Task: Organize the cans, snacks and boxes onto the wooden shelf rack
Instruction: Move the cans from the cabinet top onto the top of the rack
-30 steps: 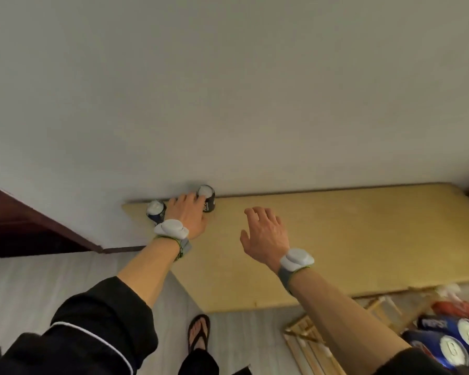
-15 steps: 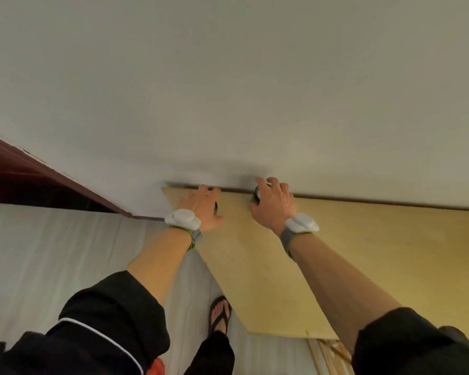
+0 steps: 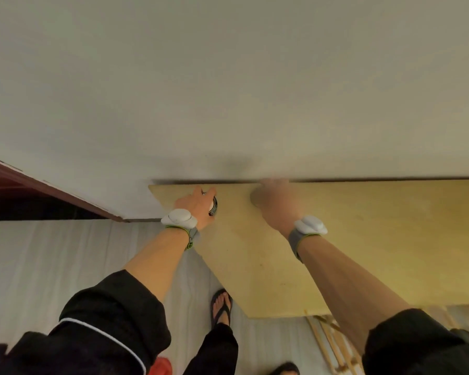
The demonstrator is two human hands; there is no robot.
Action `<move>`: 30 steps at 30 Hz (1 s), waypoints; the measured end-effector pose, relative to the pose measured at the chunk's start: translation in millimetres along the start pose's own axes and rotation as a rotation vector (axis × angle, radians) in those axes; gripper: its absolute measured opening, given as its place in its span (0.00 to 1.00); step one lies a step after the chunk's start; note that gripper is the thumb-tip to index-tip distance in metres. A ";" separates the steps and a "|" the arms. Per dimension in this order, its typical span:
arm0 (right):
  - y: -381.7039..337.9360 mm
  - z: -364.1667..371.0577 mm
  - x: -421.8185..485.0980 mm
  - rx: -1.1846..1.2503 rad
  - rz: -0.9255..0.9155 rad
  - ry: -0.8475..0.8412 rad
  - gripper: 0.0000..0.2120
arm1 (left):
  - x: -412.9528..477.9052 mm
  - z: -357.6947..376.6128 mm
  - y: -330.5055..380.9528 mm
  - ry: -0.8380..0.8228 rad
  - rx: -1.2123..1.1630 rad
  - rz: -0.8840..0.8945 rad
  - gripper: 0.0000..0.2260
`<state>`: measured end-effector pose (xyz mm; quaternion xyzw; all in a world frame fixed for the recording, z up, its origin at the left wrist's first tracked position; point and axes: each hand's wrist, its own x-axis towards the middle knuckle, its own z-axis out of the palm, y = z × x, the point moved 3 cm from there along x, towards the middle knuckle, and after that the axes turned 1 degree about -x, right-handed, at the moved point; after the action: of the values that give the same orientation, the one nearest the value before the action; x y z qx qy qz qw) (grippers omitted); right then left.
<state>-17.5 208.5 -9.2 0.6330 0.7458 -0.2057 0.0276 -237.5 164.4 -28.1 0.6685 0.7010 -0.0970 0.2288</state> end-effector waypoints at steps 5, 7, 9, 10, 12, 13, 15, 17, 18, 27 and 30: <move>49.0 -39.9 -74.9 0.077 0.084 0.065 0.27 | -13.1 -22.4 78.6 0.014 0.058 0.138 0.28; 79.5 -59.6 -116.4 0.082 0.140 0.089 0.28 | -23.2 -29.2 128.8 0.018 0.074 0.246 0.27; 99.0 -67.1 -145.0 0.088 0.174 0.083 0.28 | -30.5 -31.6 161.0 0.020 0.085 0.304 0.27; 121.1 -78.9 -174.3 0.097 0.220 0.101 0.28 | -41.5 -32.0 195.8 0.035 0.117 0.367 0.27; 138.6 -86.0 -201.9 0.099 0.245 0.128 0.28 | -52.4 -32.8 227.4 0.054 0.128 0.412 0.28; 156.2 -93.0 -227.2 0.109 0.286 0.155 0.28 | -62.3 -30.1 257.1 0.077 0.144 0.471 0.28; 187.2 -101.5 -272.6 0.124 0.349 0.210 0.28 | -84.1 -26.1 310.1 0.096 0.168 0.574 0.28; 218.7 -107.6 -319.8 0.137 0.425 0.251 0.29 | -110.2 -18.9 364.5 0.084 0.179 0.675 0.29; 234.7 -108.8 -343.2 0.145 0.459 0.270 0.29 | -125.0 -15.5 390.9 0.072 0.187 0.719 0.30; 330.7 -78.5 -486.1 0.168 0.668 0.406 0.32 | -222.5 51.3 531.6 0.014 0.164 0.925 0.33; 361.2 -64.3 -518.6 0.192 0.729 0.425 0.31 | -243.8 81.6 564.2 -0.028 0.165 0.939 0.33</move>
<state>444.0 -212.0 107.8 0.8829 0.4402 -0.1160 -0.1148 332.3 -40.0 106.0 0.9275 0.3099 -0.0474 0.2036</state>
